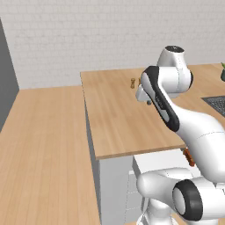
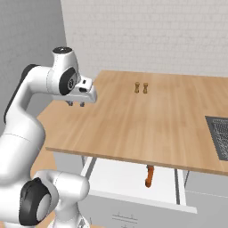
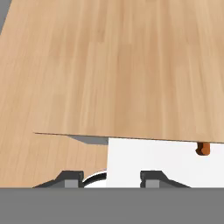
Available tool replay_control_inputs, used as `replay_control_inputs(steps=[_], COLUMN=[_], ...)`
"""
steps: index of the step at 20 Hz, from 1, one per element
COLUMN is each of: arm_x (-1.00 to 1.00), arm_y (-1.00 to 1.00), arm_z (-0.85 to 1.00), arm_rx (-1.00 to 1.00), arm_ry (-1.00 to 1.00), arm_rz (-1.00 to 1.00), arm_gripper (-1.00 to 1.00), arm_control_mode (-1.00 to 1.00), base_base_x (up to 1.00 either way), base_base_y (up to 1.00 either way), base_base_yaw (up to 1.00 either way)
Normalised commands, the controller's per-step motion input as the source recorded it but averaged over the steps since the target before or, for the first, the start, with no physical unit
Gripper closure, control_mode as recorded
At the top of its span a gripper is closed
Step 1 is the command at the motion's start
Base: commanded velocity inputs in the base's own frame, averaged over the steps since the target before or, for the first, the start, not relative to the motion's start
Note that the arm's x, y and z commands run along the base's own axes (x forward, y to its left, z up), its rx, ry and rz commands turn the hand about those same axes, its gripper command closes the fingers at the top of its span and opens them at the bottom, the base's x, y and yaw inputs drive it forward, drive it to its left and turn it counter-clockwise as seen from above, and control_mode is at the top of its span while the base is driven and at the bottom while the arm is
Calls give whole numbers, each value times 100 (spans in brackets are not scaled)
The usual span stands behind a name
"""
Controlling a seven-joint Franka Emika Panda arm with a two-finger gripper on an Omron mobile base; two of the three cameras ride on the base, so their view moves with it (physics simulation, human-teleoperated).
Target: Pick up the knife from the drawer and place it on the cutting board. Then place the meat from the plate to the cutting board.
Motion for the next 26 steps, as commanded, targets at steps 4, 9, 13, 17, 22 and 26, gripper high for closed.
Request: replay_control_inputs(steps=[4, 9, 13, 17, 22, 26], arm_x=[-36, -52, -34, -15, -19, -25], arm_y=[0, 0, 0, 0, -11, -18], arm_z=[0, -22, -57, -46, -39, -43], arm_rx=[0, 0, 0, 1, 1, 0], arm_ry=[-1, 2, 9, 0, 0, 0], arm_rz=[0, 0, 0, 0, 0, 0], arm_gripper=[-100, -100, -100, -100, -100, -100], arm_control_mode=[-100, -100, -100, -100, -100, -100], base_base_x=[0, 0, 0, 0, 0, 0], base_base_y=[0, 0, 0, 0, 0, 0], base_base_yaw=[0, 0, 0, 0, 0, 0])
